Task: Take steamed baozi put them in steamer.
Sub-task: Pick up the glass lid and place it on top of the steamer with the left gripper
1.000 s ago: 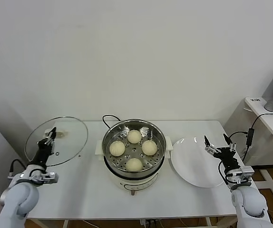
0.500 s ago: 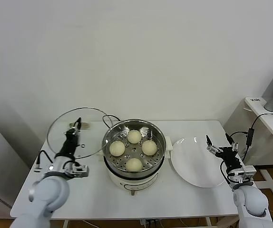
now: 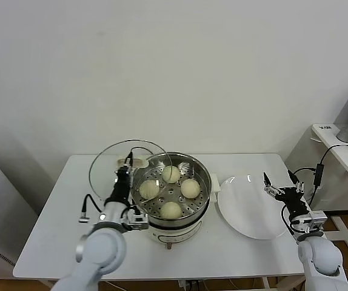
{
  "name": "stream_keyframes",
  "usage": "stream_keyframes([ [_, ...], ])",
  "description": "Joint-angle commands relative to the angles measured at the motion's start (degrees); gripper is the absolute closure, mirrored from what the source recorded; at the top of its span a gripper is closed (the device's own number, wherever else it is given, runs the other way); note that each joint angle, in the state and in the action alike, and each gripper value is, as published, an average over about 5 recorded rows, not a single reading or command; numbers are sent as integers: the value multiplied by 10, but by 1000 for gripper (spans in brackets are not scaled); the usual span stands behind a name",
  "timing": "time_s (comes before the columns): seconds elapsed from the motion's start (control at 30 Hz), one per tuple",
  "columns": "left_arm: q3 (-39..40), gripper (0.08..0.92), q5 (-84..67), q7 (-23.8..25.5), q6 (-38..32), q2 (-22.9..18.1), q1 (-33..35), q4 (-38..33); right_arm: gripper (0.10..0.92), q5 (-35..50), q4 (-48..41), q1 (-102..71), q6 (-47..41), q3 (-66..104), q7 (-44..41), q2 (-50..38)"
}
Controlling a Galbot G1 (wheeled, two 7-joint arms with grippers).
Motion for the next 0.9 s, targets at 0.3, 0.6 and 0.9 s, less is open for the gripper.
stream_keyframes([
  [0.3,78,897,94,12,31,-94,-17,41,203,-1,-5,0,1,-1,-1,1],
  [0.6,97,897,83,5,24,-97,-26,64,203,-1,-6,0,1,-1,-2,1],
  [0.9,107,897,71,-3,17,-98,-32,76,203,-1,-7,1,0,-1,-2,1],
])
